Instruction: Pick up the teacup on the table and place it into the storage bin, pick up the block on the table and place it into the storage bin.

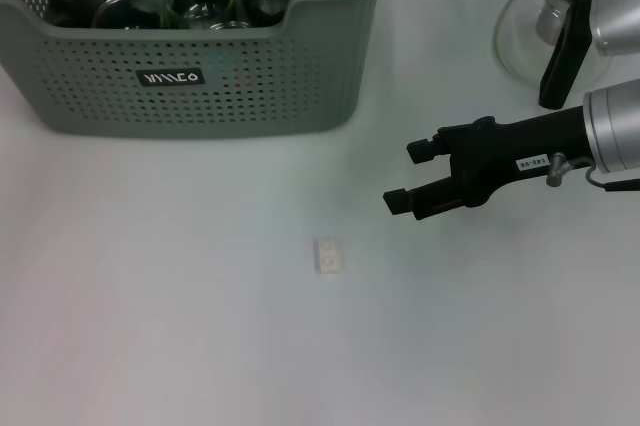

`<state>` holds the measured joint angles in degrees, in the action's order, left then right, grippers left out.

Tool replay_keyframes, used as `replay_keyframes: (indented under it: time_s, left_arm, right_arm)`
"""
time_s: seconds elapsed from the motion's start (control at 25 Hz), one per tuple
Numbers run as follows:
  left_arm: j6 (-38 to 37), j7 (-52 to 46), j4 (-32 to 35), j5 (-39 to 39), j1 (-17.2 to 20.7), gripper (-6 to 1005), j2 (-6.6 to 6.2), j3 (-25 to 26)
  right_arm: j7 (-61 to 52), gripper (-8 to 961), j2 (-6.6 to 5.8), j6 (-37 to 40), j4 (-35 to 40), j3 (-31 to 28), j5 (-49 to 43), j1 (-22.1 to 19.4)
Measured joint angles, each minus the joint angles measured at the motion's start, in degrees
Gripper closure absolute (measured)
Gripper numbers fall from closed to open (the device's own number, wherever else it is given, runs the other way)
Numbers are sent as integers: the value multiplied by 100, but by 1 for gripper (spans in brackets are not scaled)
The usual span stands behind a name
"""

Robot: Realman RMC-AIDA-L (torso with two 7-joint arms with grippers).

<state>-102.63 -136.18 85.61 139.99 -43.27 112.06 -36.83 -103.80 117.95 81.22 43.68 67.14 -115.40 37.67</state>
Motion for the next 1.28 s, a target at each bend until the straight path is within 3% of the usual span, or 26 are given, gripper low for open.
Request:
replay_keyframes:
  time_s: [0.08,0.32,0.48,0.56,0.68,0.72,0.84,1.04,1.28]
  left_arm:
    - [277,-2,-400,26,-96,763,-103,-32]
    - [1062,116,-1013,217,-181,754,-163,-251]
    - [619,454,-971,-64,-191,572,-186,-293]
    - [-221,767,-858,-687,-184,457,-184,-237]
    - [-421,837,-847,-825,-179,285,-179,-235]
    - [-1296,1211,-845,-1412,-89,250,-68,-355]
    - [-1452,1541,-893,-1607,175,147,140,-877]
    - [-1230,2159,-1435,-1395,420,102,536,-1872]
    - [-422,2256,-1568,-231,422,47,1110,-2811]
  right_arm:
    - [0,6,0,8,0,6,0,4]
    - [-6,6,0,67,0,4,0,4]
    - [-16,6,0,82,2,-30,0,4]
    - [-20,6,-5,81,16,-34,0,3]
    - [-17,6,-19,75,16,-36,0,4]
    - [-11,6,-25,61,7,-39,0,3]
    - [0,6,-41,37,-7,-49,0,2]
    - [6,6,-46,15,-29,-70,0,3]
    - [5,6,-49,15,-34,-103,0,25]
